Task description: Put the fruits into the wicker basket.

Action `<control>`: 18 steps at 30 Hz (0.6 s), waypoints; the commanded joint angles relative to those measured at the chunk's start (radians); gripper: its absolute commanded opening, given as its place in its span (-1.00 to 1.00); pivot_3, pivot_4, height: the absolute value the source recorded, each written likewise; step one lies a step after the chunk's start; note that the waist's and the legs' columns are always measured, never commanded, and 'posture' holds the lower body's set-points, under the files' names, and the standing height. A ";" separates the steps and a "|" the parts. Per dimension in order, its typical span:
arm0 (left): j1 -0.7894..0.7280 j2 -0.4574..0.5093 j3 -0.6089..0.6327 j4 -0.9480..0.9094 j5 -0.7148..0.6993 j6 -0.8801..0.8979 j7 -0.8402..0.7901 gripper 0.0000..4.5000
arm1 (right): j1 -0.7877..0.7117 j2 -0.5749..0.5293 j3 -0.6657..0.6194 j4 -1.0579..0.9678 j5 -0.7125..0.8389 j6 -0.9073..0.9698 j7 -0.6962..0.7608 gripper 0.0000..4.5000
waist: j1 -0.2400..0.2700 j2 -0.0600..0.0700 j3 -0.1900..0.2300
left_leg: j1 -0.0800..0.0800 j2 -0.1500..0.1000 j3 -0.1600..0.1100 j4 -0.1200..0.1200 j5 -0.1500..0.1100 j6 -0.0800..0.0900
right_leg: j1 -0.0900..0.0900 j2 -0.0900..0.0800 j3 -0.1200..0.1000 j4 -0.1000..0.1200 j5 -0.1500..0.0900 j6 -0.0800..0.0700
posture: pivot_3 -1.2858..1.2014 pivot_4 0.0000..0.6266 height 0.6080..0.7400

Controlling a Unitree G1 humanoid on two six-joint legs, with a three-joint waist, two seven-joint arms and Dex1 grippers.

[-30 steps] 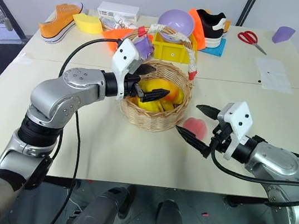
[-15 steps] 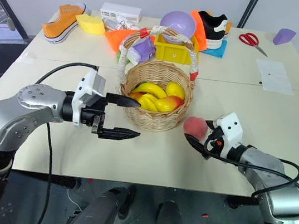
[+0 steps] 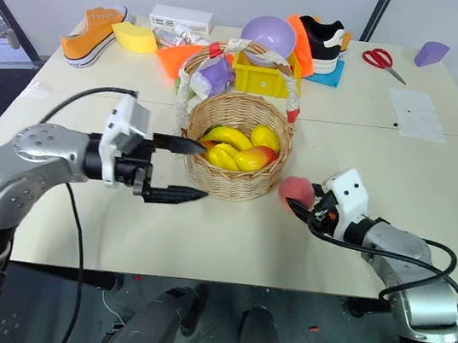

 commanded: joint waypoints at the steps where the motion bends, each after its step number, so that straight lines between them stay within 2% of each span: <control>1: 0.035 0.056 0.106 0.049 0.008 -0.038 -0.017 1.00 | 0.007 -0.070 -0.157 -0.151 0.161 0.035 0.103 0.09 | 0.000 0.000 0.000 | 0.000 0.000 0.000 -0.001 0.000 0.000 | 0.000 0.000 0.000 0.000 0.000 0.000 | 0.03 -0.52 1.00; 3: 0.057 0.074 0.136 0.074 0.011 -0.053 -0.024 1.00 | -0.031 -0.081 -0.176 -0.189 0.251 0.071 0.118 0.09 | -0.001 0.000 0.000 | 0.000 0.001 0.000 -0.002 0.000 0.000 | -0.001 0.000 0.000 0.000 0.000 0.000 | 0.03 -0.52 1.00; 6: 0.079 0.082 0.150 0.095 0.021 -0.073 -0.027 1.00 | -0.145 -0.046 -0.114 -0.201 0.296 0.093 0.075 0.09 | -0.005 0.000 0.000 | 0.001 0.002 0.000 -0.003 0.000 0.000 | -0.001 0.000 0.000 -0.001 0.000 -0.001 | 0.03 -0.52 1.00; 9: 0.086 0.073 0.149 0.091 0.019 -0.076 -0.012 1.00 | -0.302 0.030 0.045 -0.141 0.189 0.081 -0.007 0.09 | -0.009 0.000 0.000 | 0.001 0.002 0.001 -0.003 0.000 0.000 | 0.000 0.000 0.000 -0.002 0.000 -0.002 | 0.03 -0.52 1.00; 12: 0.087 0.051 0.148 0.065 0.003 -0.068 0.012 1.00 | -0.454 0.145 0.204 0.007 0.035 0.050 -0.104 0.09 | -0.009 0.000 0.000 | 0.001 0.002 0.001 -0.003 0.000 0.000 | -0.001 0.000 0.000 -0.002 0.000 -0.002 | 0.03 -0.52 1.00; 17: 0.080 0.024 0.146 0.027 -0.020 -0.052 0.048 1.00 | -0.590 0.287 0.315 0.202 -0.107 -0.005 -0.174 0.09 | -0.002 0.000 0.000 | 0.001 0.002 0.000 -0.008 0.002 -0.003 | -0.004 0.001 0.000 -0.002 0.002 0.001 | 0.03 -0.52 1.00; 18: 0.080 0.017 0.145 0.016 -0.027 -0.047 0.056 1.00 | -0.599 0.304 0.319 0.210 -0.116 -0.015 -0.174 0.27 | -0.001 0.000 0.000 | 0.001 0.002 0.000 -0.010 0.003 -0.002 | -0.005 0.001 0.000 -0.001 0.003 0.002 | 0.03 -0.52 1.00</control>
